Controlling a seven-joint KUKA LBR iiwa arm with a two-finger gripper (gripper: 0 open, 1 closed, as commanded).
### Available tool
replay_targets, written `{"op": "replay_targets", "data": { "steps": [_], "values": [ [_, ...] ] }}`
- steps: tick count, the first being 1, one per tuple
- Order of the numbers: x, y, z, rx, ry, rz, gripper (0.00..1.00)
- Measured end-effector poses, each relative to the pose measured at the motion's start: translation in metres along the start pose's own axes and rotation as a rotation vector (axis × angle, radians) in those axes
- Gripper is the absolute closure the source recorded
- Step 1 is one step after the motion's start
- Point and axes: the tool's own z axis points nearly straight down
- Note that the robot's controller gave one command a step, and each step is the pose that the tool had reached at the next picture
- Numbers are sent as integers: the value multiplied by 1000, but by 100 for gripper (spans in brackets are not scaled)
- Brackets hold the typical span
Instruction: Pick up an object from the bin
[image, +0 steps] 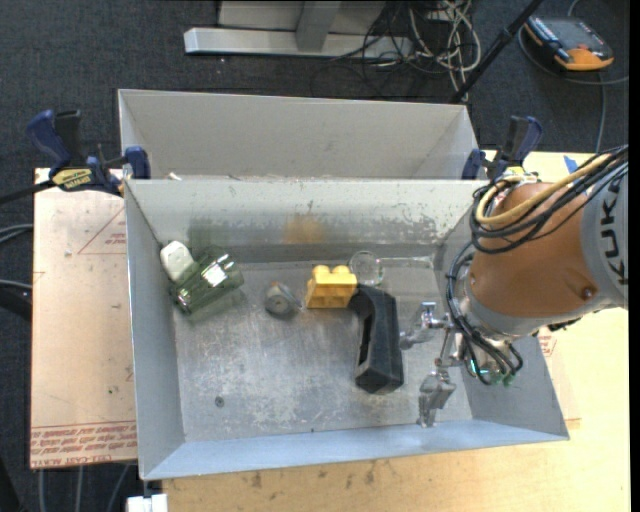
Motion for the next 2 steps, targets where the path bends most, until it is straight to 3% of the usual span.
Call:
{"op": "replay_targets", "data": {
  "steps": [1,2],
  "values": [
    [-2,0,-3,1,-7,-2,0],
    [-31,21,45,3,-15,-231,0]
  ]
}}
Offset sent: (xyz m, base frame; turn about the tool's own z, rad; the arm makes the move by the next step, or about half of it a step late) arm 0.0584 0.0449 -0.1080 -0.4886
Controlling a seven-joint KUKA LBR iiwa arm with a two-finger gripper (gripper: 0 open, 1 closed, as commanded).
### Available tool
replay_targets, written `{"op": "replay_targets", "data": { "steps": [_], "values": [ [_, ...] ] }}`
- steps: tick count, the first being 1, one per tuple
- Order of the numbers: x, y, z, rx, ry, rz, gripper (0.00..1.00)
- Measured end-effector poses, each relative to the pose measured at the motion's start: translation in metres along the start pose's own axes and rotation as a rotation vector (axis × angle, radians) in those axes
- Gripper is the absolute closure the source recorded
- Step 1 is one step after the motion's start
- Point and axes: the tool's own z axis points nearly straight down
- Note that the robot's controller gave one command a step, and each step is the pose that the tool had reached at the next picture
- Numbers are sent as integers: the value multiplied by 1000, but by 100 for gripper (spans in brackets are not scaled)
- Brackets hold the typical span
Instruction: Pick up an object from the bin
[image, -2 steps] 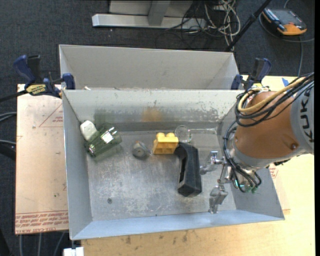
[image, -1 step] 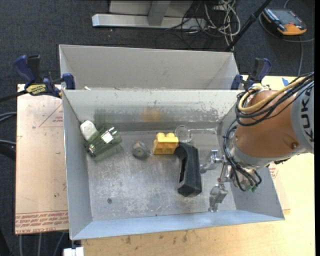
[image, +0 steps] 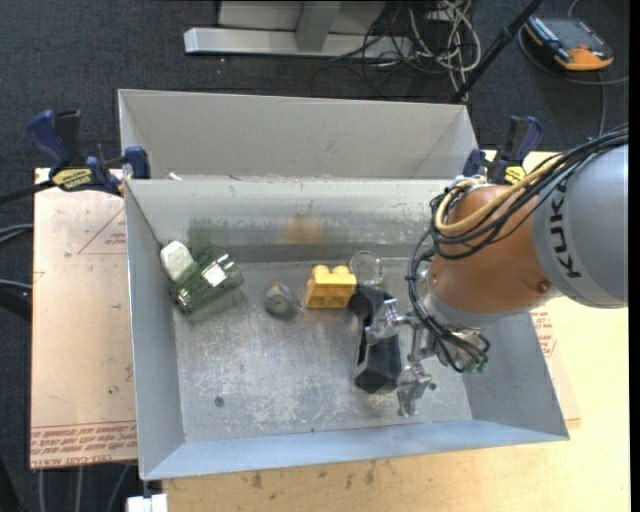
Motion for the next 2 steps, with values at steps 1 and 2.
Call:
{"op": "replay_targets", "data": {
  "steps": [1,2],
  "values": [
    [-37,3,19,-4,1,-325,0],
    [-37,-31,28,-5,4,-330,0]
  ]
}}
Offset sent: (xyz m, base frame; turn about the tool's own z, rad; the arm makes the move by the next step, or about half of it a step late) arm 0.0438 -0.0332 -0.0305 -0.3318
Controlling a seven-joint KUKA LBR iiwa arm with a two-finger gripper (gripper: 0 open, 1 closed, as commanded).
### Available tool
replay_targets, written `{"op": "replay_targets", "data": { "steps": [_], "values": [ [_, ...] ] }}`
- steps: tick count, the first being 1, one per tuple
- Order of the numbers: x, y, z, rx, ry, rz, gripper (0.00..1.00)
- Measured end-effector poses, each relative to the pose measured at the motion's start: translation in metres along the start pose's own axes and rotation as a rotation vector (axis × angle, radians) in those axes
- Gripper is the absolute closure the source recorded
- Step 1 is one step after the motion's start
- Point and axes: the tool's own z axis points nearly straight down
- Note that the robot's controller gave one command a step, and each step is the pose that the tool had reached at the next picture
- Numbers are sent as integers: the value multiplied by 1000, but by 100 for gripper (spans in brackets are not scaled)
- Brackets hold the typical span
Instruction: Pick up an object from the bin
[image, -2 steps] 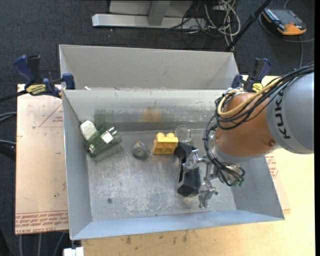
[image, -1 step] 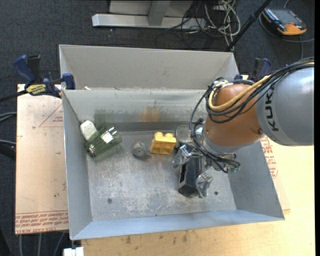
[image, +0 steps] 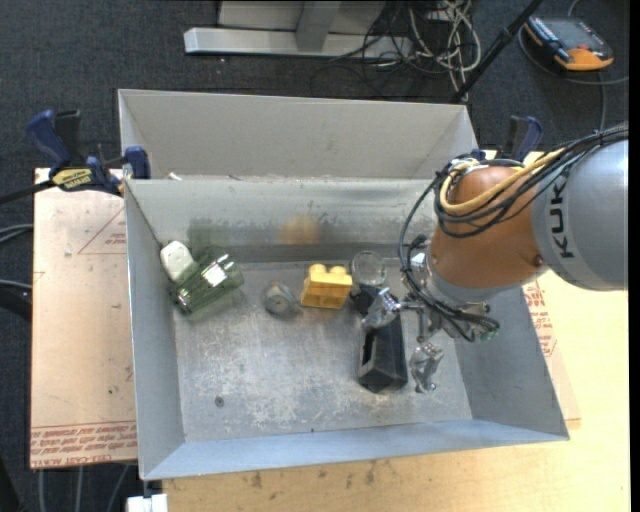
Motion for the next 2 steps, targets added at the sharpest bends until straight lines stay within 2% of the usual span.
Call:
{"op": "replay_targets", "data": {
  "steps": [1,2],
  "values": [
    [-10,-12,13,3,-3,-238,0],
    [-28,-5,19,19,-18,-414,100]
  ]
}}
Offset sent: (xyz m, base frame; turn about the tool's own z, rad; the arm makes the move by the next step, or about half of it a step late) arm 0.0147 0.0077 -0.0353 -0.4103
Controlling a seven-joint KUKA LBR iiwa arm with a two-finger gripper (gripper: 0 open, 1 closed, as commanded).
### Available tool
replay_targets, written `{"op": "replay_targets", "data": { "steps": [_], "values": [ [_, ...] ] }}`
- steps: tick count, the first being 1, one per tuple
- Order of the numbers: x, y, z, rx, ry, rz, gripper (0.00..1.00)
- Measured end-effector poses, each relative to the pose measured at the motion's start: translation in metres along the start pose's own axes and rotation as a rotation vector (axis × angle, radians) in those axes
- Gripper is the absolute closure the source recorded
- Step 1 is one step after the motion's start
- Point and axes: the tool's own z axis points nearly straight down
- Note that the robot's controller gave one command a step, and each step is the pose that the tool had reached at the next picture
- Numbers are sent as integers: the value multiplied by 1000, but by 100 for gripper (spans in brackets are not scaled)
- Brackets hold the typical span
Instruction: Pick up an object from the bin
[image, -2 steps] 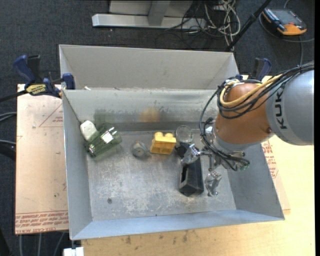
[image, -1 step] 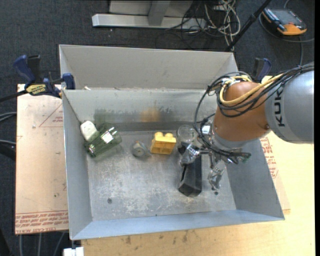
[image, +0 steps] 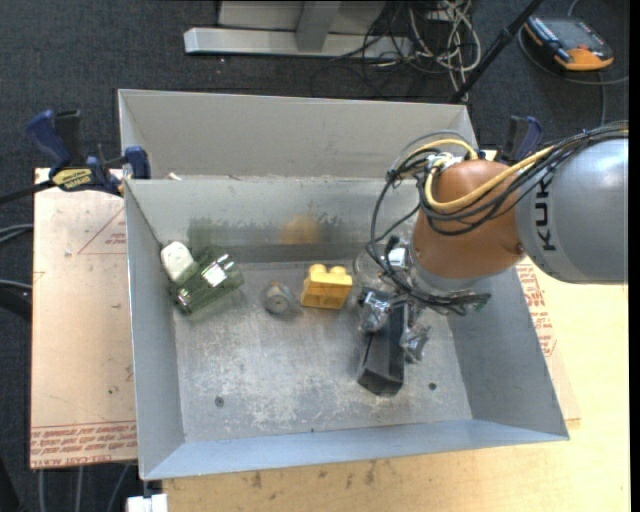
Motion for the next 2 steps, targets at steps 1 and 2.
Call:
{"op": "replay_targets", "data": {
  "steps": [1,2],
  "values": [
    [0,0,0,0,0,0,100],
    [0,0,0,0,0,1,100]
  ]
}}
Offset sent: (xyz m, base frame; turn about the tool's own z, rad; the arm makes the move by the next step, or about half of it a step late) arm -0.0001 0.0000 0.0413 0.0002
